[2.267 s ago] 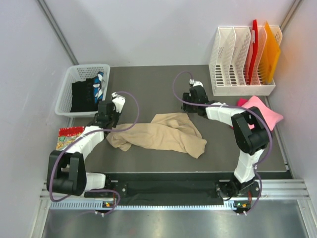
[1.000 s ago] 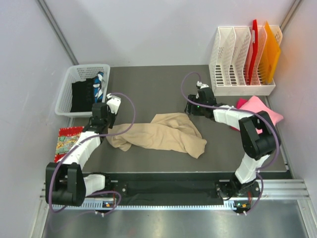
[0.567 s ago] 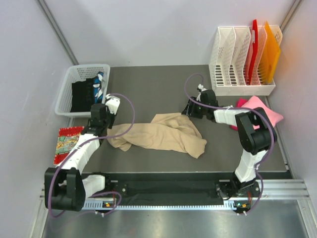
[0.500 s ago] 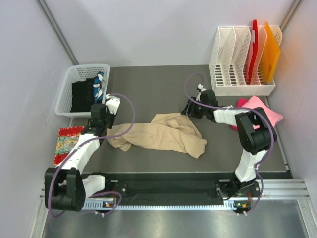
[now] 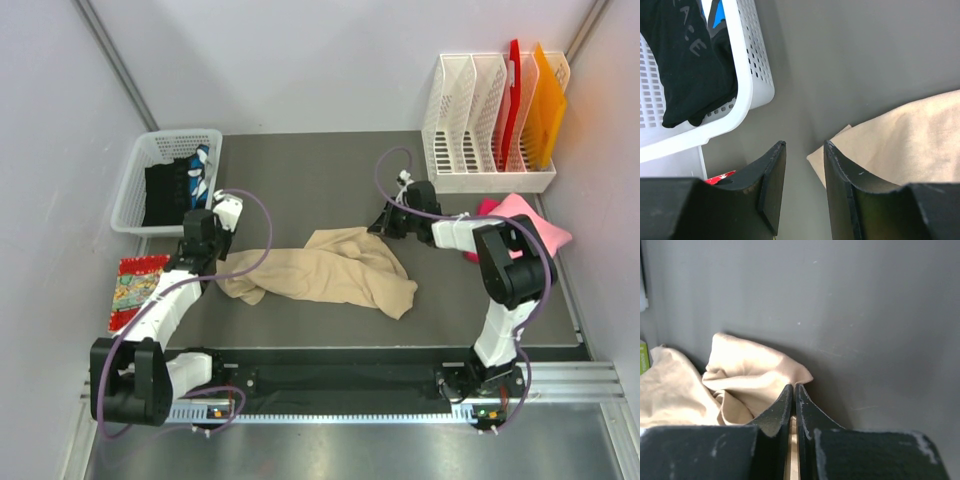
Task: Fold and stack the t-shirts
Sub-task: Flatten the tshirt out
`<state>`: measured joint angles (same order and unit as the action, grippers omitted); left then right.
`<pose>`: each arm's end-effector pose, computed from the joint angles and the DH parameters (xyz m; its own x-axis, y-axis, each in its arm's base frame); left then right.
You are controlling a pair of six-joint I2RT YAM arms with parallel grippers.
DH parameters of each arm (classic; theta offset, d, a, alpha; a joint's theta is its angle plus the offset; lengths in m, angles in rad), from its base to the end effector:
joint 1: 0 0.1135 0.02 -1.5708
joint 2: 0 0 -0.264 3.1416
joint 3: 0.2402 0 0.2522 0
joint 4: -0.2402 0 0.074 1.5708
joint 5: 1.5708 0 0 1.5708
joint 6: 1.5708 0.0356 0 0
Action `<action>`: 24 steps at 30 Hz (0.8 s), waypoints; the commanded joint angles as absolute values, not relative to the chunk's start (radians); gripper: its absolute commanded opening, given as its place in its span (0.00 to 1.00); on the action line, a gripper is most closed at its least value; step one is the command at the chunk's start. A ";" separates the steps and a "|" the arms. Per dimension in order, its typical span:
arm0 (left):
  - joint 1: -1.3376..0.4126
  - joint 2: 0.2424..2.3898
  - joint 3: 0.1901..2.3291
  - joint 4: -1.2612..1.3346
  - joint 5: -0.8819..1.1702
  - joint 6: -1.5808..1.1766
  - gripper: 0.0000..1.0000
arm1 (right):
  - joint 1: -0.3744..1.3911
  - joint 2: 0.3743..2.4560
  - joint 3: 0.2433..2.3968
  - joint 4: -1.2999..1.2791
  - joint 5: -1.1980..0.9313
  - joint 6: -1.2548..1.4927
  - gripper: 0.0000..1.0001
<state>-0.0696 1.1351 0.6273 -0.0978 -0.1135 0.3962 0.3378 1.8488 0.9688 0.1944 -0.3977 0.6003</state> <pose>0.2414 -0.0128 0.2239 -0.5331 0.4215 -0.7336 0.1972 0.9051 0.3768 0.3516 0.1381 0.1492 -0.8253 0.2621 -0.5002 -0.1481 0.7543 0.6396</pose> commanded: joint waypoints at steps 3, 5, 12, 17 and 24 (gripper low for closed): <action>-0.063 1.138 0.626 -0.075 -0.100 0.400 0.43 | 0.295 1.691 1.020 0.092 -0.218 0.514 0.00; -0.063 1.146 0.633 -0.087 -0.091 0.397 0.44 | 0.284 1.622 1.049 0.011 -0.077 0.471 0.00; -0.066 1.167 0.650 -0.127 -0.023 0.402 0.47 | 0.278 1.490 1.063 -0.112 0.245 0.431 0.00; -0.074 1.244 0.678 -0.155 0.075 0.379 0.47 | 0.278 1.539 1.039 -0.080 0.170 0.434 0.00; -0.123 1.400 0.718 -0.133 0.074 0.338 0.48 | 0.287 1.565 0.996 -0.034 0.137 0.443 0.00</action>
<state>-0.0986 1.3415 0.6674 -0.1474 0.0410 0.3786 0.2871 1.5597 1.0054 -0.0723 0.1452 0.4473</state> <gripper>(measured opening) 0.470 0.010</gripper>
